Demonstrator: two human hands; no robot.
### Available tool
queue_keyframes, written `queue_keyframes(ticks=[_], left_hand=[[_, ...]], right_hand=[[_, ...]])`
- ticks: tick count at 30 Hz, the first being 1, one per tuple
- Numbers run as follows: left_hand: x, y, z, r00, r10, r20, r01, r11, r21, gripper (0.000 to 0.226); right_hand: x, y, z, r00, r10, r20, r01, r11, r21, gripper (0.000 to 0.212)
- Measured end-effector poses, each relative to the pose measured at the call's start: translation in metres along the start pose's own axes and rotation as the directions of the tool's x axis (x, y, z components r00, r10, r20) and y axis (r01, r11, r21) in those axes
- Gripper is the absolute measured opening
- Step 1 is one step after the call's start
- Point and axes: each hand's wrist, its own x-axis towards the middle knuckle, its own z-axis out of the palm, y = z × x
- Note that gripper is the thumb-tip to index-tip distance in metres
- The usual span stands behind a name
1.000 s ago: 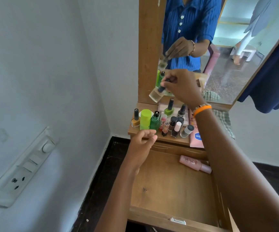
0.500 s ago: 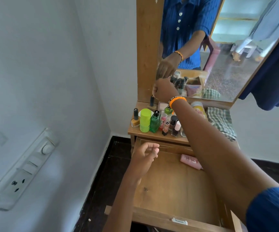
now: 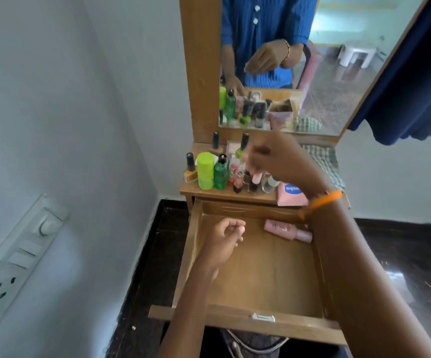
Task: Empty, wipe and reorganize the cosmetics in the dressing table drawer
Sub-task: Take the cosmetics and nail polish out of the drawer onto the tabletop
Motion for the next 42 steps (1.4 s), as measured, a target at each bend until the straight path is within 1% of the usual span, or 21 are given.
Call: queue_keyframes(ticks=[1, 3, 4, 5, 7, 9, 13, 16, 18, 19, 22, 25, 26, 28, 30, 31, 34, 37, 40, 41, 42], left_hand=[[0.0, -0.004, 0.005, 1.0, -0.014, 0.017, 0.014, 1.0, 0.01, 0.015], [-0.001, -0.013, 0.015, 0.998, -0.042, 0.047, 0.04, 0.998, 0.04, 0.014], [-0.001, -0.018, 0.019, 0.996, -0.065, 0.061, 0.062, 0.997, 0.051, 0.014], [-0.001, -0.022, 0.022, 0.993, -0.09, 0.075, 0.086, 0.995, 0.059, 0.014], [-0.003, -0.029, 0.028, 0.987, -0.131, 0.091, 0.123, 0.988, 0.092, 0.013], [-0.005, -0.034, 0.03, 0.986, -0.15, 0.078, 0.137, 0.979, 0.151, 0.013], [-0.008, -0.036, 0.03, 0.994, -0.098, 0.05, 0.086, 0.975, 0.207, 0.016], [-0.008, -0.037, 0.028, 0.998, -0.059, -0.008, 0.059, 0.974, 0.22, 0.016], [-0.007, -0.038, 0.027, 0.998, -0.034, -0.057, 0.045, 0.976, 0.213, 0.018], [-0.007, -0.039, 0.027, 0.997, -0.022, -0.08, 0.039, 0.977, 0.209, 0.018], [-0.006, -0.037, 0.027, 0.992, 0.013, -0.122, 0.013, 0.977, 0.214, 0.019], [-0.007, -0.037, 0.028, 0.989, 0.073, -0.131, -0.047, 0.981, 0.19, 0.022], [-0.008, -0.037, 0.028, 0.988, 0.09, -0.129, -0.064, 0.98, 0.188, 0.022], [-0.009, -0.036, 0.029, 0.986, 0.111, -0.125, -0.084, 0.975, 0.207, 0.021], [-0.009, -0.036, 0.029, 0.984, 0.13, -0.119, -0.101, 0.97, 0.223, 0.019], [-0.01, -0.036, 0.029, 0.984, 0.134, -0.119, -0.105, 0.969, 0.224, 0.019], [-0.01, -0.035, 0.029, 0.985, 0.129, -0.112, -0.102, 0.971, 0.215, 0.02], [-0.011, -0.035, 0.03, 0.988, 0.13, -0.088, -0.108, 0.969, 0.223, 0.021], [-0.012, -0.036, 0.031, 0.987, 0.14, -0.074, -0.116, 0.958, 0.261, 0.023], [-0.012, -0.037, 0.031, 0.987, 0.145, -0.072, -0.12, 0.954, 0.276, 0.024], [-0.012, -0.038, 0.031, 0.986, 0.15, -0.07, -0.125, 0.95, 0.286, 0.024]], right_hand=[[-0.021, 0.009, 0.003, 0.992, 0.022, 0.122, -0.024, 1.0, 0.013, 0.016], [-0.055, 0.031, 0.019, 0.929, 0.088, 0.359, -0.107, 0.994, 0.034, 0.017], [-0.067, 0.045, 0.031, 0.902, 0.125, 0.412, -0.125, 0.992, -0.028, 0.02], [-0.075, 0.061, 0.045, 0.887, 0.193, 0.42, -0.156, 0.98, -0.122, 0.023], [-0.085, 0.094, 0.076, 0.855, 0.369, 0.363, -0.269, 0.916, -0.298, 0.036], [-0.091, 0.118, 0.1, 0.823, 0.495, 0.277, -0.367, 0.837, -0.405, 0.051], [-0.09, 0.134, 0.118, 0.846, 0.516, 0.134, -0.393, 0.772, -0.5, 0.052], [-0.089, 0.137, 0.12, 0.858, 0.502, 0.114, -0.374, 0.76, -0.531, 0.047], [-0.092, 0.136, 0.119, 0.868, 0.481, 0.126, -0.37, 0.794, -0.482, 0.041], [-0.096, 0.131, 0.116, 0.868, 0.475, 0.146, -0.382, 0.826, -0.415, 0.04], [-0.111, 0.103, 0.095, 0.893, 0.414, 0.178, -0.386, 0.906, -0.172, 0.045], [-0.119, 0.071, 0.057, 0.942, 0.301, 0.149, -0.313, 0.947, 0.067, 0.044], [-0.117, 0.061, 0.042, 0.957, 0.266, 0.112, -0.279, 0.953, 0.115, 0.046], [-0.102, 0.051, 0.016, 0.977, 0.211, -0.033, -0.205, 0.968, 0.143, 0.05], [-0.074, 0.051, -0.002, 0.963, 0.196, -0.183, -0.171, 0.974, 0.147, 0.05], [-0.059, 0.054, -0.009, 0.957, 0.208, -0.201, -0.183, 0.973, 0.138, 0.054], [-0.014, 0.065, -0.021, 0.945, 0.293, -0.148, -0.277, 0.953, 0.122, 0.056], [0.021, 0.078, -0.024, 0.903, 0.369, -0.219, -0.345, 0.928, 0.14, 0.036], [0.042, 0.085, -0.022, 0.844, 0.492, -0.213, -0.419, 0.853, 0.311, 0.011], [0.048, 0.089, -0.02, 0.834, 0.512, -0.206, -0.427, 0.835, 0.346, 0.007], [0.052, 0.091, -0.018, 0.832, 0.518, -0.198, -0.434, 0.83, 0.35, 0.018]])
